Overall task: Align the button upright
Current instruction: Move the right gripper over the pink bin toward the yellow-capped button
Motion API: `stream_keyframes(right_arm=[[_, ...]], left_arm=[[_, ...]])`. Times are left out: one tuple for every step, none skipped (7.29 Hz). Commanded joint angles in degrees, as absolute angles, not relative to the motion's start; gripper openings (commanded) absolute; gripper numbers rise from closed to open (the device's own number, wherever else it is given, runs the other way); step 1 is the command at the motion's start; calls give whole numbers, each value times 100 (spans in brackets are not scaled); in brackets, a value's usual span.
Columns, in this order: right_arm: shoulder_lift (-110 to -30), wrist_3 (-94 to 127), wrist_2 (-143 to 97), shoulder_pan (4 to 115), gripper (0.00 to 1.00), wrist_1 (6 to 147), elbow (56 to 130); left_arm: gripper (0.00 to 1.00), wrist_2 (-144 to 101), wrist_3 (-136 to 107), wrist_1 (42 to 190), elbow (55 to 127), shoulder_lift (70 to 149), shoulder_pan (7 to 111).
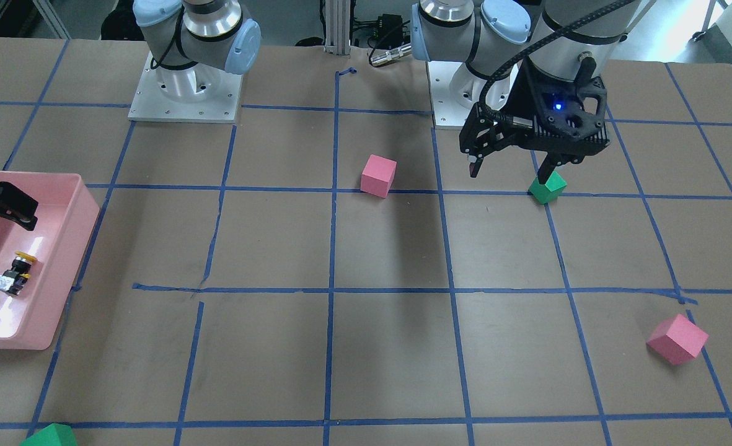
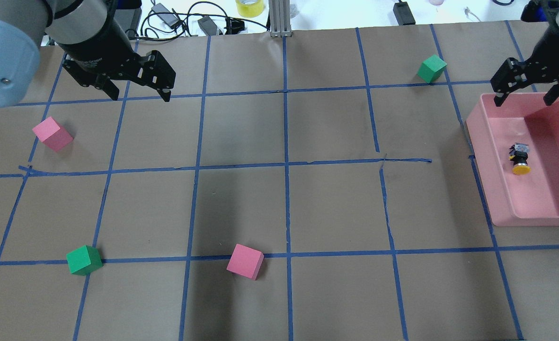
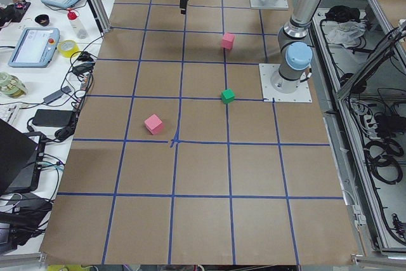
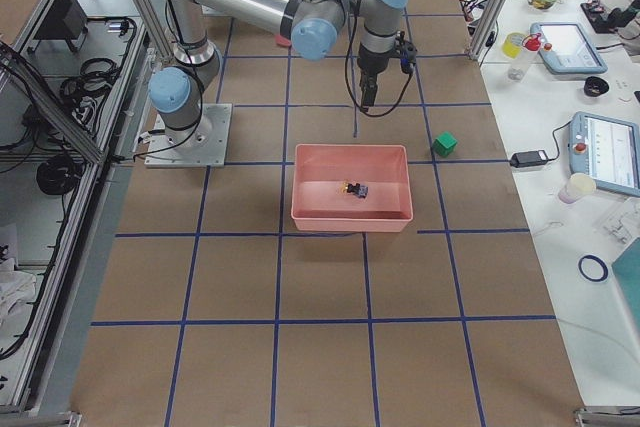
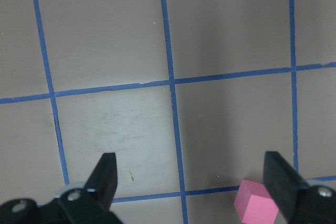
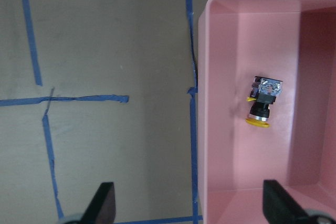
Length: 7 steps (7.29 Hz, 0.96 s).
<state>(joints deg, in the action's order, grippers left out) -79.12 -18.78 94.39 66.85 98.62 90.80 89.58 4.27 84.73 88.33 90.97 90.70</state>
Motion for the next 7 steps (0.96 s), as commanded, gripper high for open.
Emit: stream_keyframes(right_arm=[[-7533,-2284,9475,6163,97,11083,9603],[-7384,-2416,9501,6083,97,11866,10120],[-7252,-2434,9501,5986,97,12544,10499],[-7138,-2565,9553,5811,96,12760,10668],[-7032,-2662,9571,5714,96,12779,10713],[-6936,-2663,9571,5695,96,12875,10714],[-6769,-2663,9589,5687,95,13076,10714]], left_arm=[[100,8965,422,8473,8833,9097,9070],[100,8965,422,8473,8833,9105,9070],[100,8956,422,8473,8833,9105,9070],[100,8956,422,8473,8833,9105,9070],[100,8956,431,8473,8824,9105,9070],[100,8956,431,8473,8824,9105,9070],[100,8965,422,8473,8824,9105,9070]])
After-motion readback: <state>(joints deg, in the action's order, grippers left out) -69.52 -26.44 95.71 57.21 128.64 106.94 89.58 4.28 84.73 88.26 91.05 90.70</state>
